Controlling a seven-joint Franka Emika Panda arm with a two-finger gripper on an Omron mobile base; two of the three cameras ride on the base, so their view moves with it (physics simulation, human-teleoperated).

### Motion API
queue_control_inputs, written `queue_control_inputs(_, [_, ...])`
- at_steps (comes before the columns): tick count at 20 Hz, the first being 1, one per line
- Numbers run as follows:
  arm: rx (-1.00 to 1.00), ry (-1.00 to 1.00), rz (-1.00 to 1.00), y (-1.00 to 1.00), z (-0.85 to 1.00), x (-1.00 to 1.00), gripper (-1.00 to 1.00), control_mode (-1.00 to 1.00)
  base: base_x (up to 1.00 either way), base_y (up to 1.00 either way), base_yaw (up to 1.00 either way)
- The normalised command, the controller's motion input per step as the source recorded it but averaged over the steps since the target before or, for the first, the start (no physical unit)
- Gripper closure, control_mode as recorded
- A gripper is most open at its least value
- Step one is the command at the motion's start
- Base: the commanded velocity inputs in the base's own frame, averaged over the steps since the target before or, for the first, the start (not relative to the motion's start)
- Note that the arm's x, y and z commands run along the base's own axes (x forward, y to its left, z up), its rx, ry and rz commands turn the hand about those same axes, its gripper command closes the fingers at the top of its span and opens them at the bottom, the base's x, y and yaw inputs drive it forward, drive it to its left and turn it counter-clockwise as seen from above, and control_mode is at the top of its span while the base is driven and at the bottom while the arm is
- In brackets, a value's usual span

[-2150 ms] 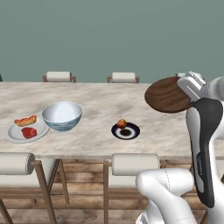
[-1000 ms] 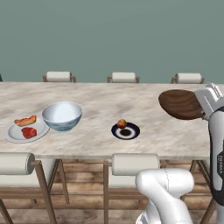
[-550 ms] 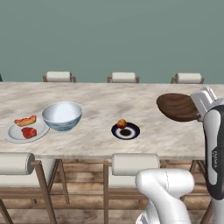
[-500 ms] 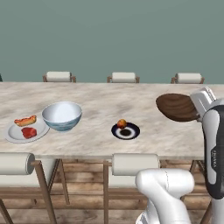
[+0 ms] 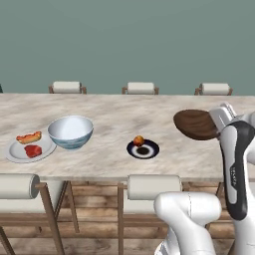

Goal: Take the smaller bowl and place it next to the appetizer plate on the dining counter , and place the larger bowl next to the plate with cooked food.

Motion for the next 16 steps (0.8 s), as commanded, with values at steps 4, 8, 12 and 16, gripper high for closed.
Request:
queue_control_inputs(4, [0.0,0.02,0.0,-0.05,-0.21,0.19,1.0,-1.0,0.0,0.0,0.0])
queue_control_inputs(8, [0.0,0.03,0.0,-0.13,-0.23,0.17,1.0,-1.0,0.0,0.0,0.0])
queue_control_inputs(12, [0.0,0.0,0.0,-0.08,-0.25,0.11,1.0,-1.0,0.0,0.0,0.0])
queue_control_inputs(16, [0.0,0.0,0.0,0.0,-0.23,0.05,1.0,-1.0,0.0,0.0,0.0])
